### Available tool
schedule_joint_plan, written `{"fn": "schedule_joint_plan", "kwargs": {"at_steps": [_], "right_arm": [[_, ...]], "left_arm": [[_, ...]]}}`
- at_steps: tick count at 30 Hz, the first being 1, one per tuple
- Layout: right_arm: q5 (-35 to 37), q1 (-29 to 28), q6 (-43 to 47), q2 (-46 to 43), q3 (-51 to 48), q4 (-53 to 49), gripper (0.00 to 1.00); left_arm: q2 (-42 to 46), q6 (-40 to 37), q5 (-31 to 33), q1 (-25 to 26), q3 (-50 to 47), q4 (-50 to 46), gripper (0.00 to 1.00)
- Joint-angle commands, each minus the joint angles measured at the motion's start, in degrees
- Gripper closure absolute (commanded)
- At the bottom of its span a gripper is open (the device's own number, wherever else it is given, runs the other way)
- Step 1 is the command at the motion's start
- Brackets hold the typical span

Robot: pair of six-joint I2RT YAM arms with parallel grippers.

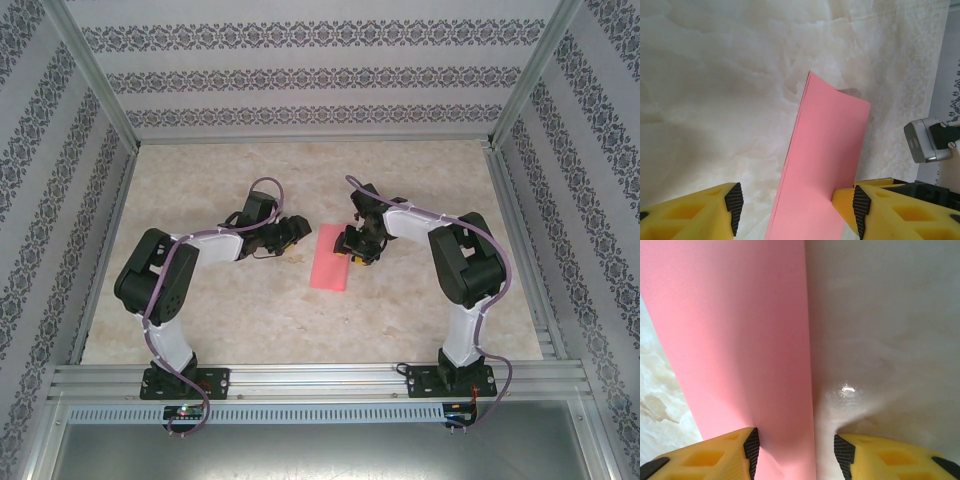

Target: Fold a paper plane with a square sheet of paper (pick it up from the middle)

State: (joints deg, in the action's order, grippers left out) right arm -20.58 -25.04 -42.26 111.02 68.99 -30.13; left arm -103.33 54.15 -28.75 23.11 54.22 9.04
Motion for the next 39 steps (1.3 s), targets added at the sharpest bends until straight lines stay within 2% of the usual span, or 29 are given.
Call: {"fn": "schedule_joint_plan", "kwargs": {"at_steps": [1, 20, 39], "right_arm": [[8.77, -0.71, -0.97, 7.80, -3.68, -1.76, 0.50], [10.15, -0.71, -0.37, 10.23, -2.98, -2.74, 0.47], [10.50, -0.81, 1.50, 12.46, -2.44, -2.98, 0.46]], "left_arm": [[-1.12, -1.06, -1.91, -0.35, 0.55, 0.63, 0.38], [-1.82, -1.20, -3.12, 0.60, 1.20, 0.05, 0.43], [-6.20, -1.84, -7.03, 2.63, 5.69, -0.42, 0.61]]}}
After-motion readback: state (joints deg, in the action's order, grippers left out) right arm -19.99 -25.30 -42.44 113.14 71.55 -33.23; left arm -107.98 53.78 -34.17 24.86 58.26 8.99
